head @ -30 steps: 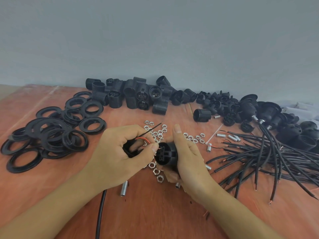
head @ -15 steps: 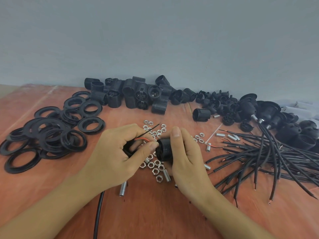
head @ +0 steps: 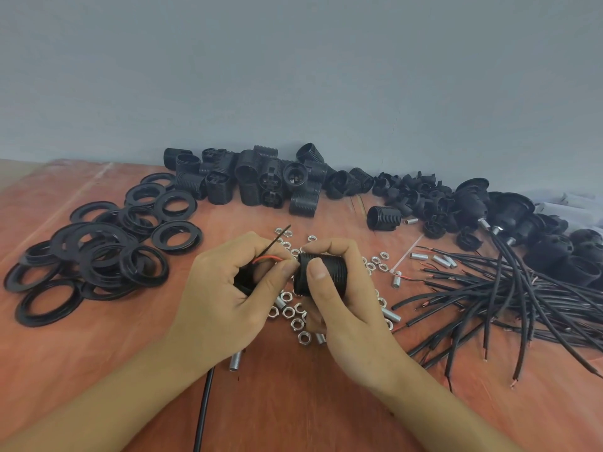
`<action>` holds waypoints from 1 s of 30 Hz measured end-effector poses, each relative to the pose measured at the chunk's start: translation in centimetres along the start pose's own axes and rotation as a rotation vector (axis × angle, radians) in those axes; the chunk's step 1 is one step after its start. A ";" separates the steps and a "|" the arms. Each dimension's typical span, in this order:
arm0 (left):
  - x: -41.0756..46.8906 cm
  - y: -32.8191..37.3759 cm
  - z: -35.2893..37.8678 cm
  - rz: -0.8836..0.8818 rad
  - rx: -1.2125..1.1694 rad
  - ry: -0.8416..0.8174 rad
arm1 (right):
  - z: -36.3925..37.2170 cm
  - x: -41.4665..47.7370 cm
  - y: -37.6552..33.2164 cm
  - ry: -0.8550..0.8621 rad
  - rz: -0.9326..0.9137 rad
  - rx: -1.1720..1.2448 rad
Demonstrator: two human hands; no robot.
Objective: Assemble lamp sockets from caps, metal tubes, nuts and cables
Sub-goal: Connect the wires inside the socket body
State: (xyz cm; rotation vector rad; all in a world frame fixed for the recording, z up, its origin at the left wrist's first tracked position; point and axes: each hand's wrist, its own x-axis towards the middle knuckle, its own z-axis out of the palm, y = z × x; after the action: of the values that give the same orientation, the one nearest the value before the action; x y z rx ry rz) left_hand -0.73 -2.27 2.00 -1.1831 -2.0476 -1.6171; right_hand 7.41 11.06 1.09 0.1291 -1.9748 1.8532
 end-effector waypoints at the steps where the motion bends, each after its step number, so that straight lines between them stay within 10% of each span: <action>1: -0.1 0.1 0.1 -0.010 -0.023 -0.008 | 0.0 0.0 0.0 0.013 -0.016 0.005; 30: 0.3 -0.4 0.0 -0.111 -0.088 0.018 | -0.1 0.7 0.4 0.125 -0.028 0.217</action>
State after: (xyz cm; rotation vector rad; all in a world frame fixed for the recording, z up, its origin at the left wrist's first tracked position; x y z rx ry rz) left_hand -1.17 -2.18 1.95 -1.0963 -2.0841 -1.7792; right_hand 6.63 11.40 0.94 0.1026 -1.6779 2.0025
